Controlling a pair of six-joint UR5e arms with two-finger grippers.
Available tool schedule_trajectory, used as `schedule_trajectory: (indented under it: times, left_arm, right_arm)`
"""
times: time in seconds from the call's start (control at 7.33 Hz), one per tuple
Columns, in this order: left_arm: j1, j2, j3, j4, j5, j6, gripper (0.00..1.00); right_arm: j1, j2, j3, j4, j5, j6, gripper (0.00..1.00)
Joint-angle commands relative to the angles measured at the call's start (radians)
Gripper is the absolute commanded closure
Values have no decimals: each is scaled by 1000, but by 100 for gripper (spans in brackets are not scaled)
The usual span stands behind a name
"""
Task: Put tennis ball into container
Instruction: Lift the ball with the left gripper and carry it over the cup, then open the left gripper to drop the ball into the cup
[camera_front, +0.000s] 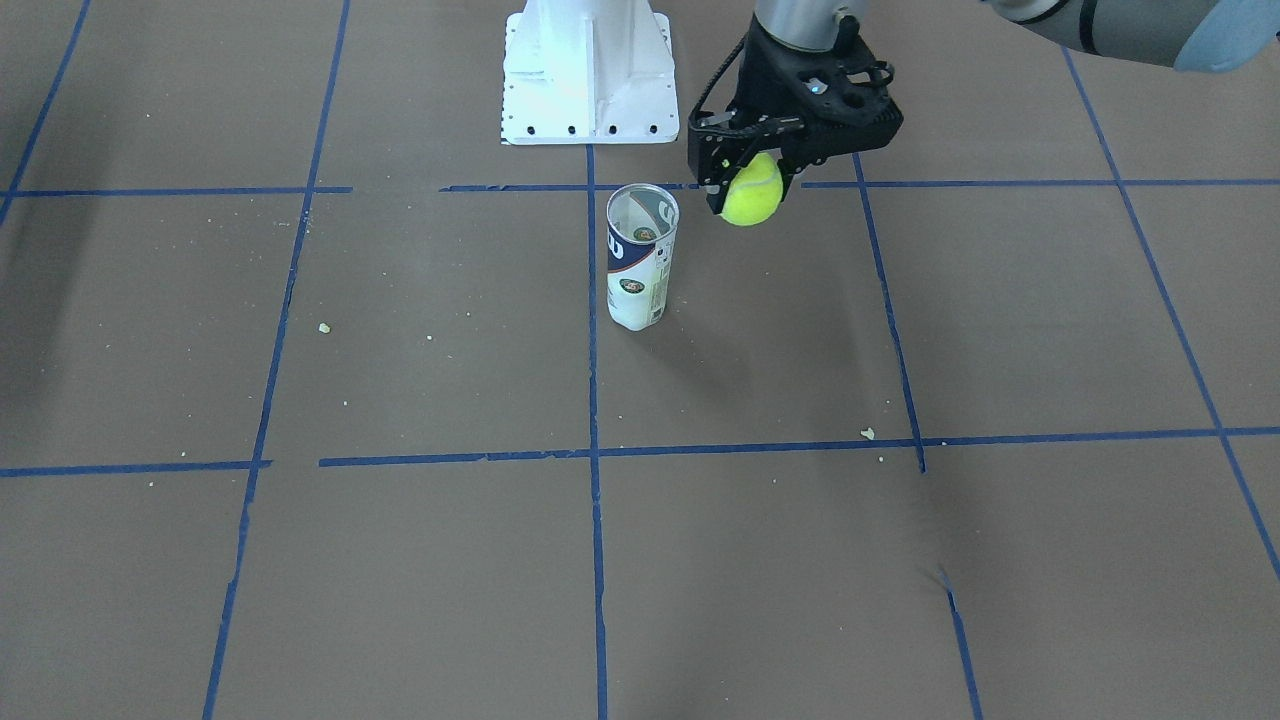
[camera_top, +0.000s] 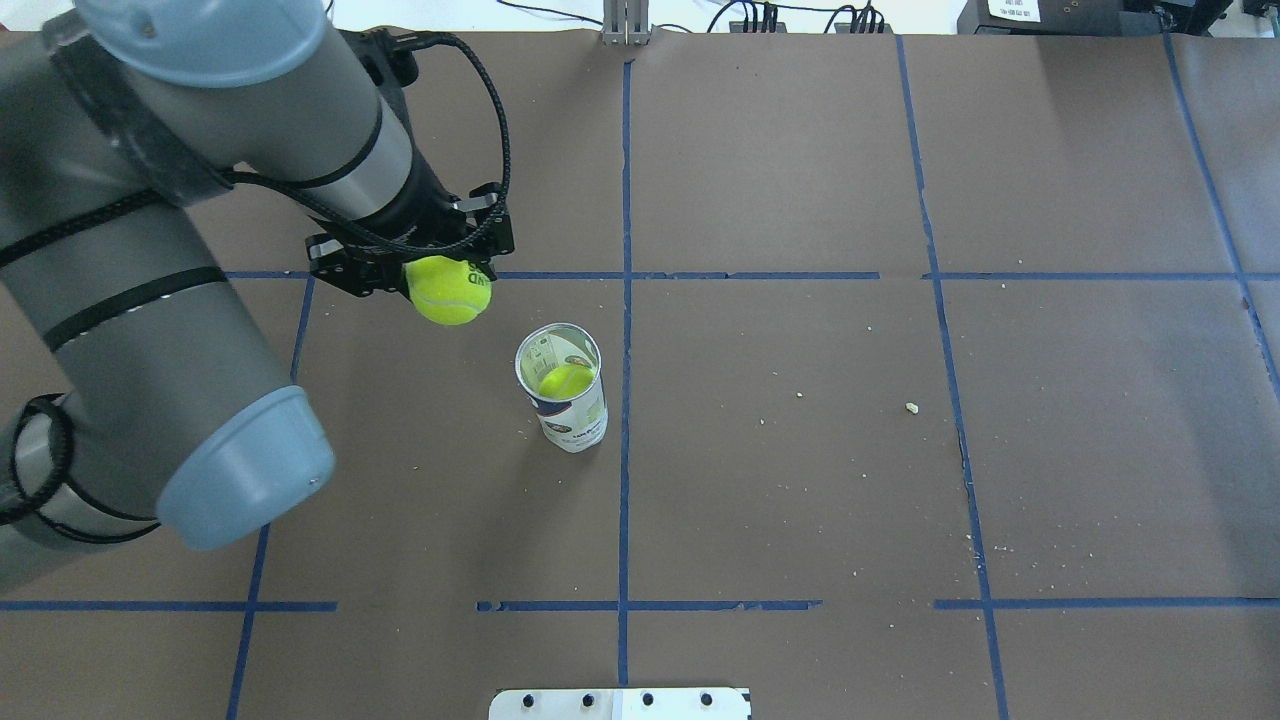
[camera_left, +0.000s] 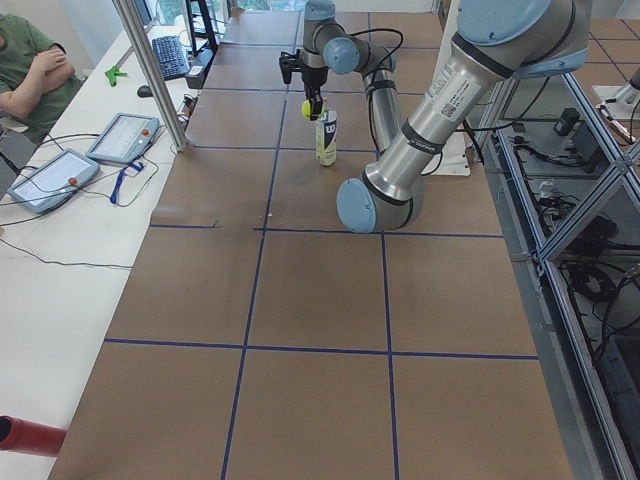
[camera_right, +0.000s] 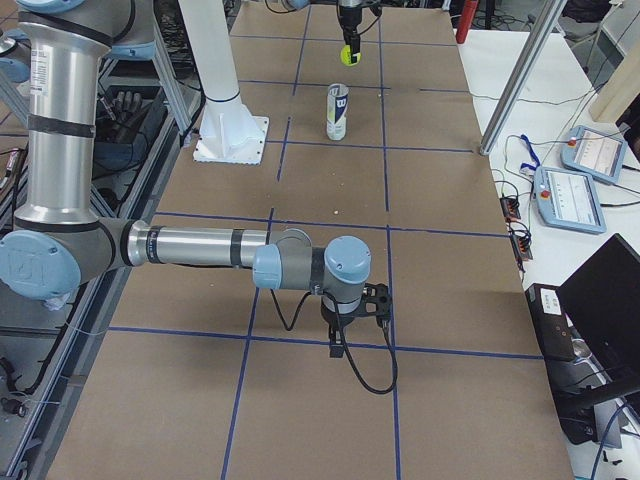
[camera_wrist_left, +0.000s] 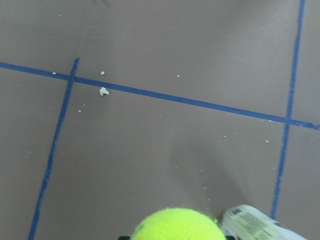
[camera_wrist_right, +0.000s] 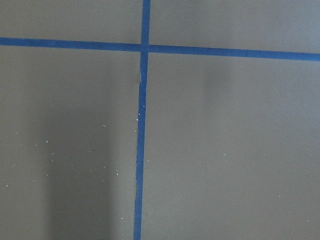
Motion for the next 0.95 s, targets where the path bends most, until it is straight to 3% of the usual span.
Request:
schedule_trajectory:
  times: [0.0, 0.41, 0.55, 0.68, 0.82]
  left_arm:
    - [74, -72, 92, -2, 2, -63, 75]
    - [90, -96, 123, -9, 2, -74, 71]
    - [92, -94, 124, -9, 2, -74, 59]
    - [92, -93, 128, -10, 3, -74, 23]
    - [92, -94, 126, -10, 6, -71, 0]
  right_arm:
    - [0, 0, 0, 0, 0, 0, 0]
    - [0, 0, 0, 0, 0, 0, 0]
    - [0, 0, 0, 0, 0, 0, 0]
    - [0, 0, 0, 0, 0, 0, 0]
    - [0, 0, 0, 0, 0, 0, 0]
